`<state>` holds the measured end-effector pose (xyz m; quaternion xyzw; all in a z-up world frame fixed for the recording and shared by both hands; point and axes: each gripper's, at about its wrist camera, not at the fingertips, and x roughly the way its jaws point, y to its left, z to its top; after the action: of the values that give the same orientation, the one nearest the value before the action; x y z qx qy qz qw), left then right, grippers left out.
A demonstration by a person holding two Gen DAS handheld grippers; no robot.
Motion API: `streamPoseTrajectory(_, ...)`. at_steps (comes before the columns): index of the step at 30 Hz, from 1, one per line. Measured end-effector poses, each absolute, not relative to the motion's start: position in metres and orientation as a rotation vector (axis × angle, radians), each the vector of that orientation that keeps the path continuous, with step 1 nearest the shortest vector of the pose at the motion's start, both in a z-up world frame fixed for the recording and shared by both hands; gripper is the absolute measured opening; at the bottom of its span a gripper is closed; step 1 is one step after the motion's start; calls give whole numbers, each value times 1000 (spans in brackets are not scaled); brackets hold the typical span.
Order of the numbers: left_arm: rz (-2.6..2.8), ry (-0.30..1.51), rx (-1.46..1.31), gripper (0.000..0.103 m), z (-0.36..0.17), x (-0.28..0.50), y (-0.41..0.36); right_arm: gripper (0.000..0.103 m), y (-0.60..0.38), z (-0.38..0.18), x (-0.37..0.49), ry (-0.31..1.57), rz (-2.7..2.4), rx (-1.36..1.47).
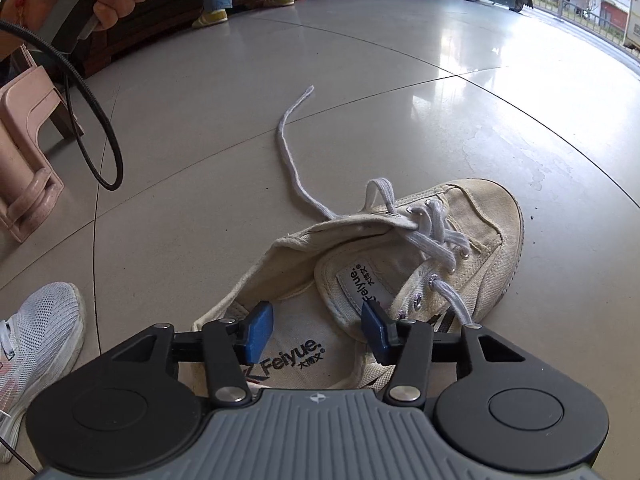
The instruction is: Lace up shoes with both hands
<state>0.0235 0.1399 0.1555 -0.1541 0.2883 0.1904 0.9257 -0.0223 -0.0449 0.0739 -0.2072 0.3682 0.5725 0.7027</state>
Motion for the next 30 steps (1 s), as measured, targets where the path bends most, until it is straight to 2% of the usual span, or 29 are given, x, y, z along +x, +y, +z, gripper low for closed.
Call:
streamPoseTrajectory(1,382,549,-334,90,160,26,132,65,-46,74,-18,848,1295,-430)
streamPoseTrajectory(3,376,456,-353,102,169,30,114,66,-46,76,-13,880,1323,-406)
streamPoseTrajectory(7,327,384,-310,102,170,42,89,70,-41,81,-9,899,1357,-447)
streamPoseTrajectory(16,247,335,-278,102,173,47,99,72,-23,83,-4,979,1323,-514)
streamPoseTrajectory(22,181,343,-306,102,180,54,108,74,-5,86,-6,1017,1284,-614)
streamPoseTrajectory(26,100,296,-276,102,186,61,104,75,-1,86,-8,1002,1295,-669)
streamPoseTrajectory(30,70,328,-198,102,192,90,84,76,7,87,-8,1024,1308,-739)
